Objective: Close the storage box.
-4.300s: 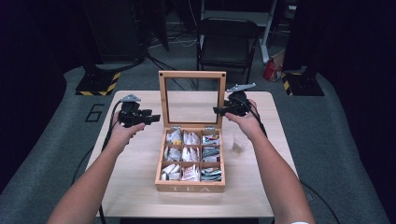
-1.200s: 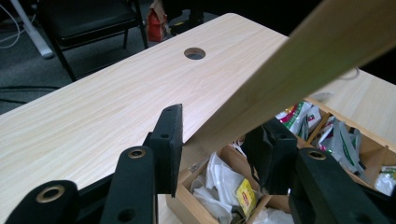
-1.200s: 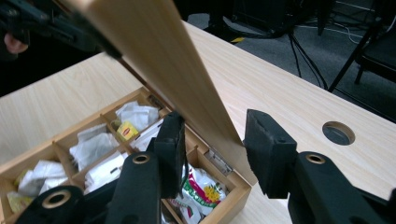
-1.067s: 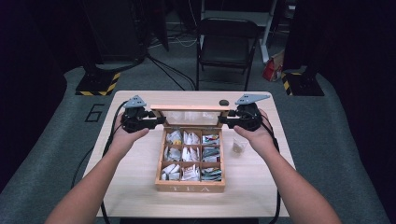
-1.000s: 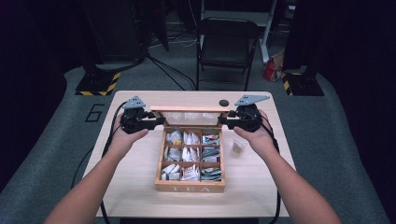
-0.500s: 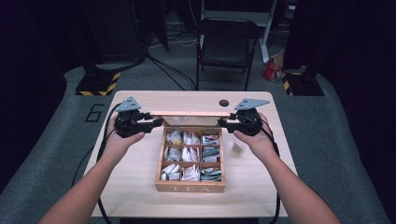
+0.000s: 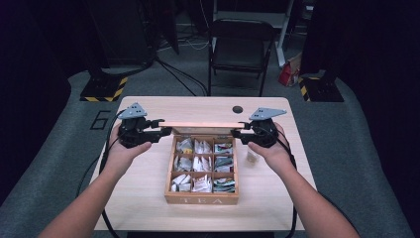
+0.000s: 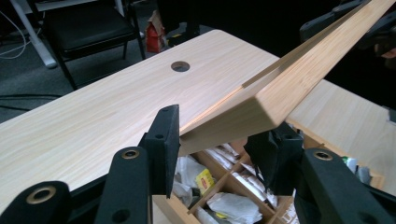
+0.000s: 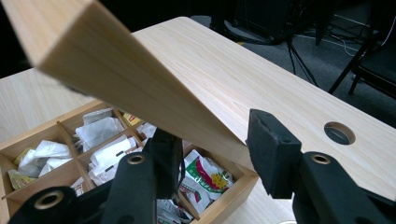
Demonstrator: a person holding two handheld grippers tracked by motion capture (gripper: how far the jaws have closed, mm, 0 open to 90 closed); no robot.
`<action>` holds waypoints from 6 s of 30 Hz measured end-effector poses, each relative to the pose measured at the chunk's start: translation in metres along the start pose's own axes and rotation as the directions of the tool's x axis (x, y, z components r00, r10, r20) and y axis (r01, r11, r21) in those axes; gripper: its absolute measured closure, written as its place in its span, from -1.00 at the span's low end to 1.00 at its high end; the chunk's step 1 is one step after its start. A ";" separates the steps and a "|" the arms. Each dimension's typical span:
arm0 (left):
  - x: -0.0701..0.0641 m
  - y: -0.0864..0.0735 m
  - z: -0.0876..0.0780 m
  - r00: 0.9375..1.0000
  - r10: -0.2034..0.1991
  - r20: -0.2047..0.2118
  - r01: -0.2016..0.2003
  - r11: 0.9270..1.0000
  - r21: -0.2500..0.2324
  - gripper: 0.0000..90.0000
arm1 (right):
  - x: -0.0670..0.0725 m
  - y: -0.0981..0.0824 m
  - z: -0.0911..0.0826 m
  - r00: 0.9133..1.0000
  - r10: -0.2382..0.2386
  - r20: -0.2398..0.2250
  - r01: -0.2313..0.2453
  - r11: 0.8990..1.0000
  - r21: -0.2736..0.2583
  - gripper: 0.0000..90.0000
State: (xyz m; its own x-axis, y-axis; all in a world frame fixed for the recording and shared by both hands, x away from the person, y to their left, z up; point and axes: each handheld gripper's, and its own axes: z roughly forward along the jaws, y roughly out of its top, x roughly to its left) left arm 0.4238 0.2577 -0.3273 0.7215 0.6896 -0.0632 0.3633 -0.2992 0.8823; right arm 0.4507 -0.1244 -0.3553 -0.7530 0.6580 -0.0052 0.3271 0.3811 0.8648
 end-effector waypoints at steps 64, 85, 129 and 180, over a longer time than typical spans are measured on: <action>-0.047 -0.098 -0.009 0.997 0.071 -0.015 -0.071 0.997 0.002 0.07 | 0.072 -0.071 -0.055 0.996 -0.011 -0.084 0.008 0.999 -0.036 0.11; -0.062 -0.121 -0.016 0.994 0.105 0.001 -0.105 0.994 0.014 0.08 | 0.086 -0.096 -0.051 0.999 -0.027 -0.043 0.025 0.999 -0.033 0.13; -0.071 -0.161 -0.002 0.998 0.052 0.042 -0.056 0.995 0.080 0.10 | 0.097 -0.137 -0.034 0.998 -0.022 -0.054 0.024 0.999 0.037 0.13; -0.060 -0.164 -0.021 0.995 -0.014 0.099 0.006 0.997 0.081 0.11 | 0.086 -0.138 -0.047 0.997 0.059 -0.054 -0.058 0.998 0.031 0.20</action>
State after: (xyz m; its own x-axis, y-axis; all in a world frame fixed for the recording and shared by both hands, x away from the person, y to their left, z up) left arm 0.3088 0.2787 -0.4582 0.7710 0.6251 -0.1216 0.4145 -0.3476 0.8410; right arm 0.3136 -0.1505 -0.4510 -0.7617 0.6438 0.0732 0.3877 0.3623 0.8476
